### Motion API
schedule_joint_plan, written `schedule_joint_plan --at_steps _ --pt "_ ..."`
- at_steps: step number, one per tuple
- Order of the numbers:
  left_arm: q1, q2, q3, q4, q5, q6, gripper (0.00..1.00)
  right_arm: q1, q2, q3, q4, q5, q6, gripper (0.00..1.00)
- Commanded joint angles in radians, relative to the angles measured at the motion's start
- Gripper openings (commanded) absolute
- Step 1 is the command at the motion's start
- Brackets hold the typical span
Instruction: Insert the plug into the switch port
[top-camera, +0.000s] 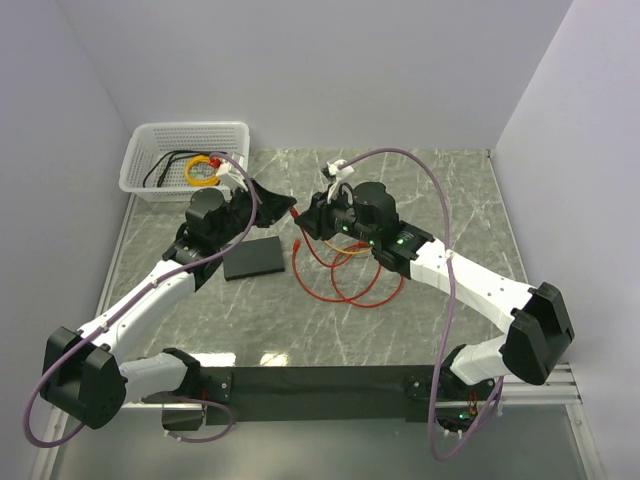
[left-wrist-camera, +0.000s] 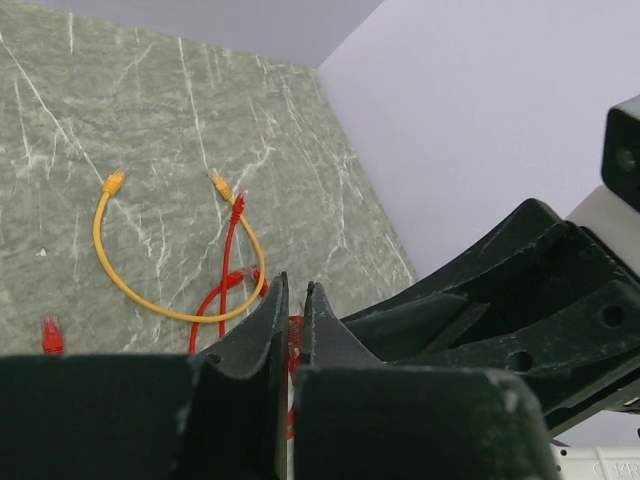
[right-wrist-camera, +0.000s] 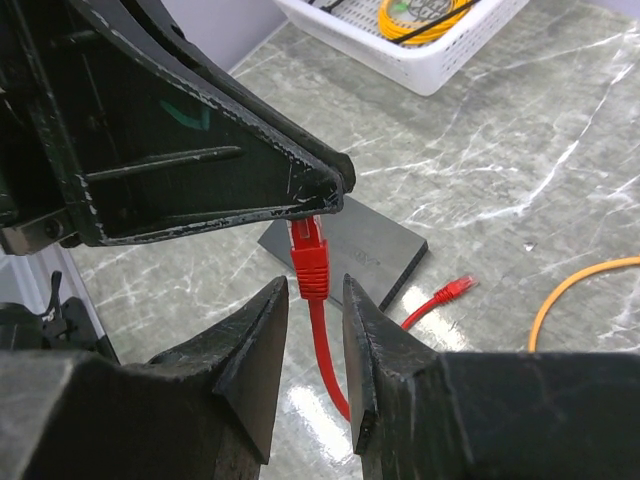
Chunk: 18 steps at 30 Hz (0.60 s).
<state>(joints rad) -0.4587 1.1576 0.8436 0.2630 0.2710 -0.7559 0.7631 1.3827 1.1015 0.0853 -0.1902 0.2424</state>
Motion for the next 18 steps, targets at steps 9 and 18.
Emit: schedule_joint_plan --at_steps 9,18 --pt "0.0 -0.024 0.003 0.041 0.005 -0.017 0.01 -0.007 0.012 0.041 0.039 -0.012 0.012 0.31" --pt "-0.001 -0.022 -0.008 0.027 -0.009 -0.022 0.09 -0.007 0.019 0.021 0.048 -0.018 0.015 0.0"
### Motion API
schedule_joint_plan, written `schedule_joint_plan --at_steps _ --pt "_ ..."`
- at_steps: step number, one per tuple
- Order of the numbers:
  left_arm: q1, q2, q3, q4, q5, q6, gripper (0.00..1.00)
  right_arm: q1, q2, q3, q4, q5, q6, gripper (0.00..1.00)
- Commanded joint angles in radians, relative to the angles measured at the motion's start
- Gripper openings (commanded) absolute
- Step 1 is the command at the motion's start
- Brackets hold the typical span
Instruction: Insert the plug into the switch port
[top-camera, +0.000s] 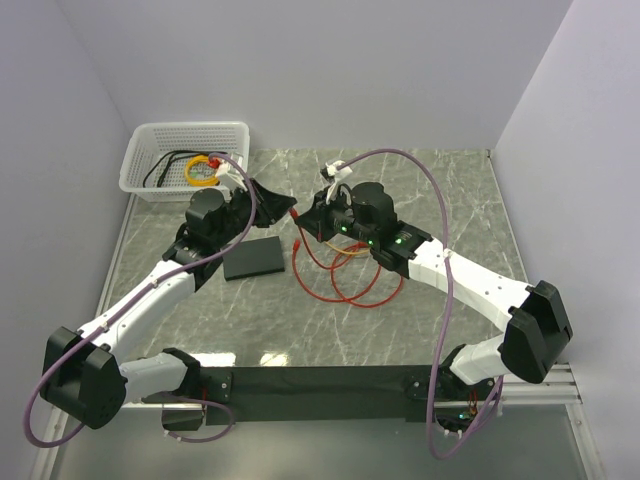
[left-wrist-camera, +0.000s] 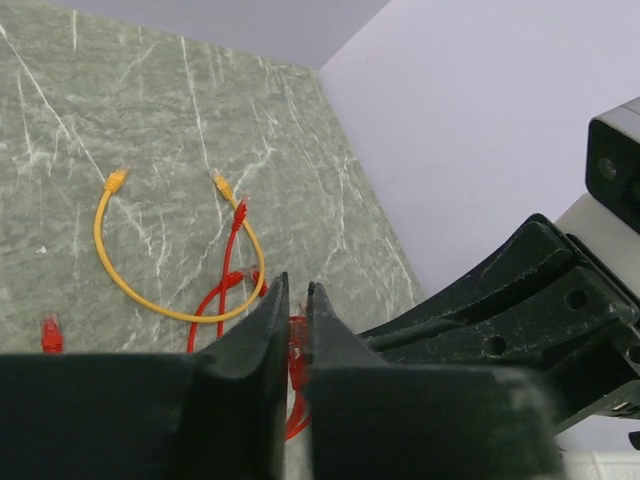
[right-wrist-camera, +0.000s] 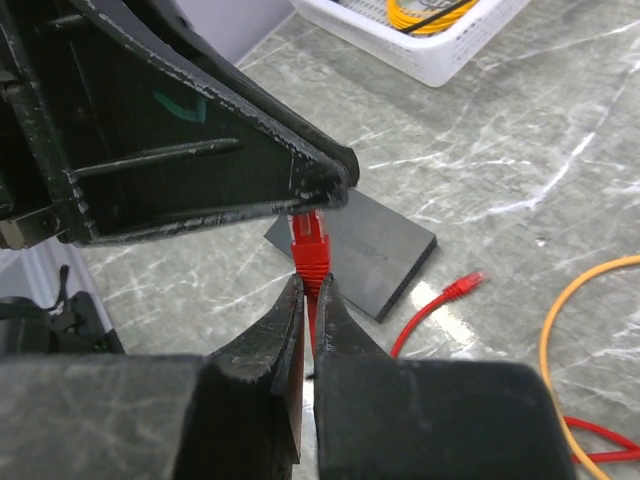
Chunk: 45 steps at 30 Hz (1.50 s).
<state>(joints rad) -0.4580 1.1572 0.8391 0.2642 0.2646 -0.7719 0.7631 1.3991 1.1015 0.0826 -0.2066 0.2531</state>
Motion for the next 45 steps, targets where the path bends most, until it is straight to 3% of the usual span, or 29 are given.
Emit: schedule_joint_plan --at_steps 1,3,4,7,13,17,20,24,26,28,31,36,45 --pt "-0.001 -0.021 -0.003 0.021 -0.01 -0.006 0.26 -0.007 -0.003 0.012 0.061 -0.001 0.009 0.0" --pt "-0.001 -0.014 -0.003 -0.008 -0.024 -0.007 0.43 -0.005 -0.005 -0.009 0.065 0.013 0.018 0.0" --pt "-0.001 -0.013 -0.002 -0.025 -0.037 -0.01 0.57 -0.005 -0.006 -0.014 0.062 0.021 0.024 0.0" --pt "-0.001 -0.016 -0.008 -0.095 -0.093 -0.012 0.73 -0.007 -0.006 -0.034 0.057 0.036 0.035 0.0" --pt "0.008 -0.051 -0.04 -0.209 -0.221 -0.023 0.89 -0.008 0.011 -0.071 0.058 0.045 0.054 0.0" --pt "0.051 -0.076 -0.064 -0.319 -0.296 -0.052 0.92 -0.007 0.06 -0.051 0.033 0.078 0.074 0.0" --pt "0.142 -0.114 -0.112 -0.323 -0.274 -0.066 0.9 -0.008 0.112 -0.031 0.02 0.07 0.083 0.0" --pt "0.208 -0.14 -0.185 -0.281 -0.217 -0.061 0.82 -0.007 0.15 -0.031 0.046 -0.008 0.078 0.0" --pt "0.208 -0.123 -0.184 -0.289 -0.211 -0.053 0.78 -0.005 0.184 -0.005 0.036 -0.093 0.052 0.09" --pt "0.208 -0.108 -0.186 -0.295 -0.202 -0.052 0.77 0.001 0.218 0.032 -0.009 -0.161 -0.006 0.32" --pt "0.208 -0.1 -0.21 -0.29 -0.206 -0.059 0.77 0.041 0.247 0.061 -0.075 -0.163 -0.078 0.45" --pt "0.208 -0.119 -0.238 -0.275 -0.217 -0.064 0.77 0.088 0.308 0.098 -0.104 -0.087 -0.081 0.51" --pt "0.235 -0.175 -0.238 -0.325 -0.226 -0.041 0.78 0.139 0.537 0.346 -0.271 0.09 -0.092 0.53"
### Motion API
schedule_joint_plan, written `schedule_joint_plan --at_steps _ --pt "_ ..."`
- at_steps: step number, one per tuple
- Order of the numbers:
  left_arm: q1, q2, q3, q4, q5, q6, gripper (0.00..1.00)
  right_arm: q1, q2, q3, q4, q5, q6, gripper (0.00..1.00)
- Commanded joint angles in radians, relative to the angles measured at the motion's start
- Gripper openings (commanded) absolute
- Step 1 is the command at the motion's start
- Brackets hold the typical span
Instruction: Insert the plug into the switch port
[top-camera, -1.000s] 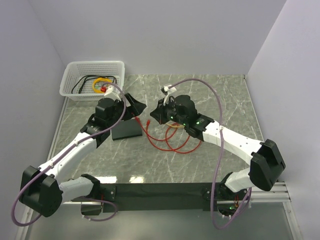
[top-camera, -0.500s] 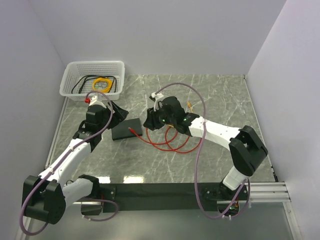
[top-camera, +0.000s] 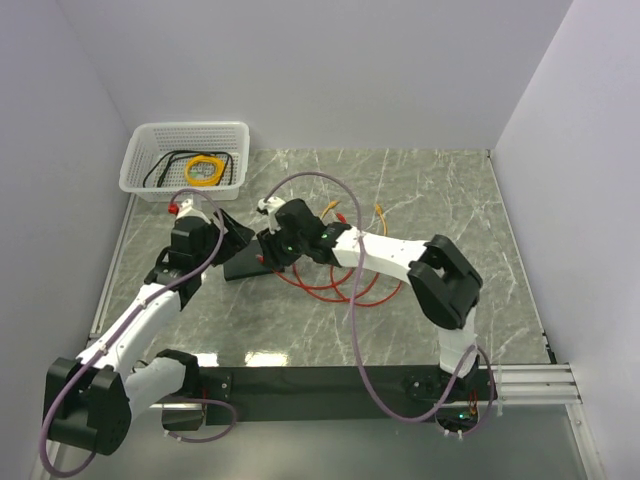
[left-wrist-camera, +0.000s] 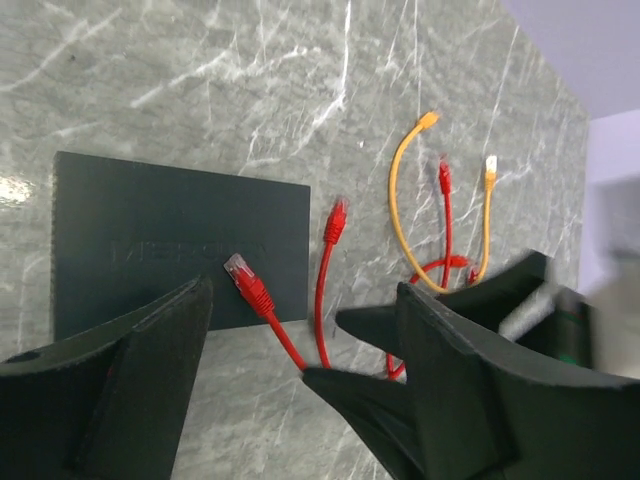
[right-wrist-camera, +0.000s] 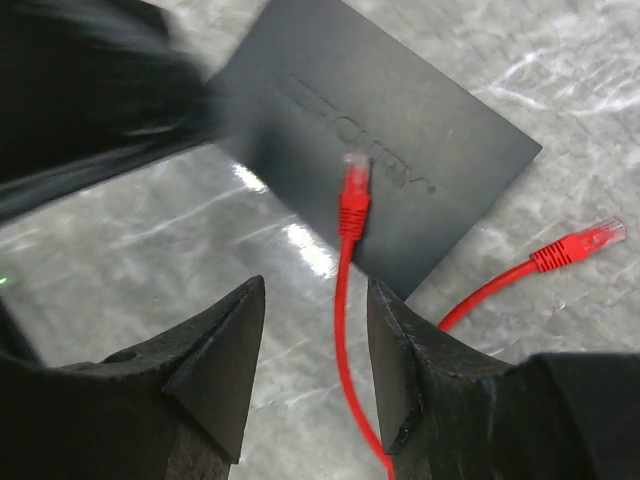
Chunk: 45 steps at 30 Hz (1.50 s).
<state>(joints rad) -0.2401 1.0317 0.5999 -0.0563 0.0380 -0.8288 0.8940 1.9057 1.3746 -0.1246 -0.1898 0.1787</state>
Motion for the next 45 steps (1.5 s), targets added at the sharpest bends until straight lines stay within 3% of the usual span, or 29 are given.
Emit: schedule_joint_plan --at_steps 1,22,38,45 --pt "0.021 -0.068 0.0 -0.01 -0.001 0.019 0.81 0.01 0.061 0.104 -0.078 0.081 -0.012 0.53" --pt "0.044 -0.136 -0.029 -0.03 0.002 0.049 0.84 0.023 0.239 0.264 -0.151 0.104 0.033 0.49" --pt "0.044 -0.163 -0.045 -0.033 -0.004 0.053 0.83 0.049 0.289 0.317 -0.214 0.147 0.031 0.38" --pt "0.044 -0.167 -0.054 -0.028 -0.01 0.051 0.83 0.06 0.293 0.276 -0.211 0.162 0.038 0.26"
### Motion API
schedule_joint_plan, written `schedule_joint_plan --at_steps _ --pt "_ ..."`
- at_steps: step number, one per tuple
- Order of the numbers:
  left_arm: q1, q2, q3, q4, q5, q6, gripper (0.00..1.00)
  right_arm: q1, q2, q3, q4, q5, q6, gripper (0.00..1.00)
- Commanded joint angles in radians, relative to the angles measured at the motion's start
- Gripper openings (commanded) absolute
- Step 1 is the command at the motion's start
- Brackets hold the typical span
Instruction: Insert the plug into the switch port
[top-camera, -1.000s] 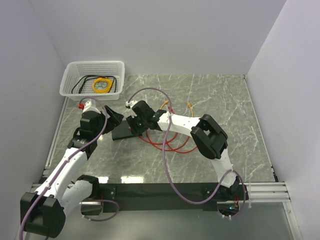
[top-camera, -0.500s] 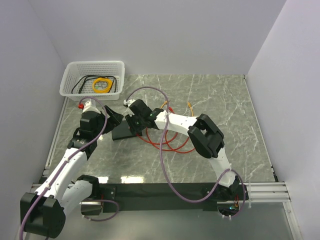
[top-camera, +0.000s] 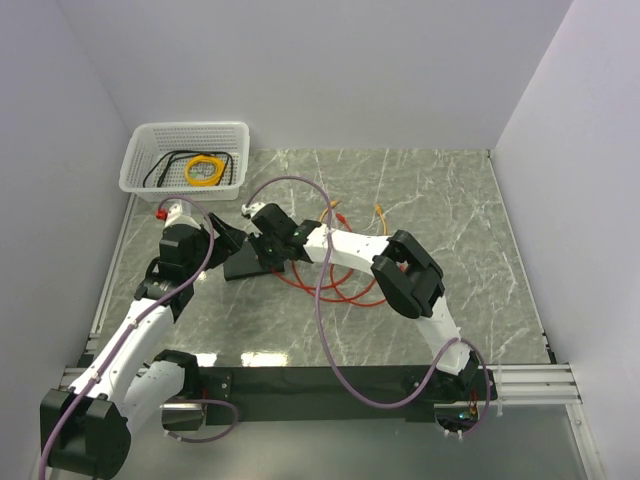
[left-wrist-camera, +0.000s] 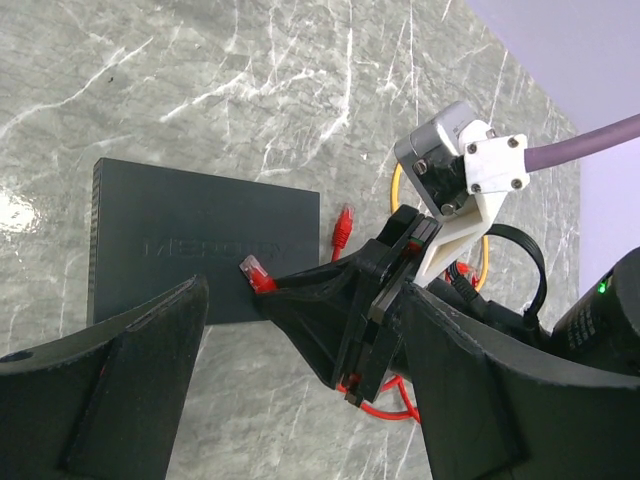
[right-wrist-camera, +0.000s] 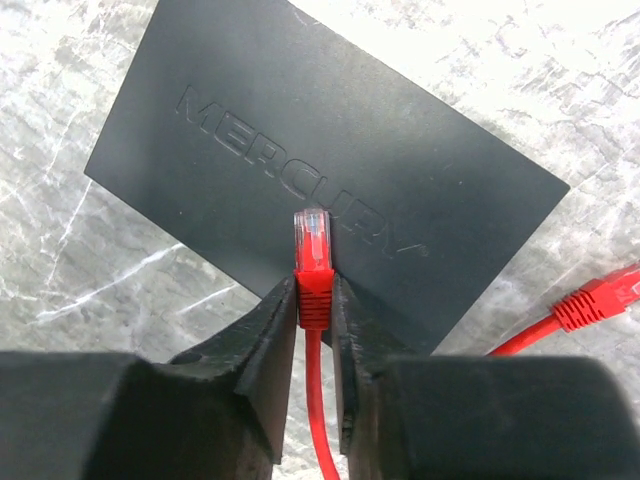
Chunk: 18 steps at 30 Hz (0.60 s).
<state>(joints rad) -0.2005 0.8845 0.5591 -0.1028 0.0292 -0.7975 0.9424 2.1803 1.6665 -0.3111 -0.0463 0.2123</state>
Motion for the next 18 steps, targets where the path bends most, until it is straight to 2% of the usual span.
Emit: schedule_joint_plan --at_steps 1,7,14,18 --pt "0.003 -0.021 -0.013 0.017 -0.003 0.02 0.83 0.015 0.019 -0.022 -0.023 0.02 0.007 0.24" --pt "0.003 -0.018 -0.019 0.023 -0.014 0.02 0.83 0.013 0.026 -0.039 -0.005 0.02 0.012 0.0" --pt "0.004 0.027 -0.004 0.0 -0.026 0.003 0.83 0.01 -0.106 -0.178 0.09 0.082 0.027 0.0" --pt "0.018 0.059 -0.021 0.009 -0.098 -0.022 0.86 -0.016 -0.215 -0.27 0.106 0.105 0.071 0.0"
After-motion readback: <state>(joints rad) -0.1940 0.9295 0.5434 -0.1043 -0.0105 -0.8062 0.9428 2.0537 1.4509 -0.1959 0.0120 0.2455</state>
